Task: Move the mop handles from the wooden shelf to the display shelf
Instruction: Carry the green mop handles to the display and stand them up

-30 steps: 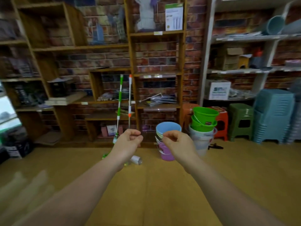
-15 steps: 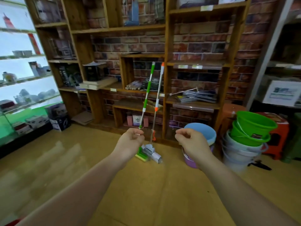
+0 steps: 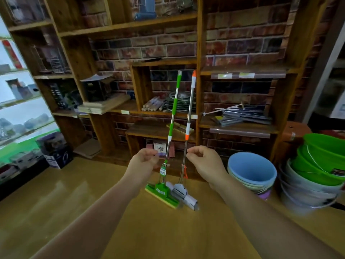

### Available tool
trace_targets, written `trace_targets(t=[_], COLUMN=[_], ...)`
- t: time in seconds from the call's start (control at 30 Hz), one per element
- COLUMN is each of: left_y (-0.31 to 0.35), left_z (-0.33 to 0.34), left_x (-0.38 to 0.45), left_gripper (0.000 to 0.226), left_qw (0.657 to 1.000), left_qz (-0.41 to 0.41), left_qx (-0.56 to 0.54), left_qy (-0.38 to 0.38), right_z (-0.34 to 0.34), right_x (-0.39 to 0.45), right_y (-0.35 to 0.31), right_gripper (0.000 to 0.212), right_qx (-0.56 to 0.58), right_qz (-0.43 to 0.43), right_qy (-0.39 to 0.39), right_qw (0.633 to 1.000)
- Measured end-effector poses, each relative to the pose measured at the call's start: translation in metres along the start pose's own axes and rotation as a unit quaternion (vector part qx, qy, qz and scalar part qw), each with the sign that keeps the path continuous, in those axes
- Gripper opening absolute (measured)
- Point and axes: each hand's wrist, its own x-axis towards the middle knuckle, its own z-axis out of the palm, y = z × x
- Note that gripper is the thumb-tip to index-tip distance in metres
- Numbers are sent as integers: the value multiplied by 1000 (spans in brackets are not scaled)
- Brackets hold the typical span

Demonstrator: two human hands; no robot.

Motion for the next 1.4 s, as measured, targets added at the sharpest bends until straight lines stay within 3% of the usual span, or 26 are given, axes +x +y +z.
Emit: trace_targets(t=[0.33,0.6,0.83,1.03,1.4], left_y=[-13,-1,-6,-8,10], left_z=[21,39,27,13,58], left_x=[204,381,514,618,736], left_gripper=[15,10,20,14,21], left_qw=[999,999,998,989,978], left_qz=[-27,-37,-4,12,34], left_qx=[19,22,27,38,46], left_qy=[1,-11,-64,-142,-200], right_z=[48,77,123,158,150], right_x=[222,394,497,574,687], right_y=[32,20,21,11,19], right_gripper=[30,30,28,27,32], right_qx=[21,6,3,8,-13], right_qz=[12,26,52,102,110], right_qy=[17,20,58,124,151], right_qw=[1000,999,997,987,982])
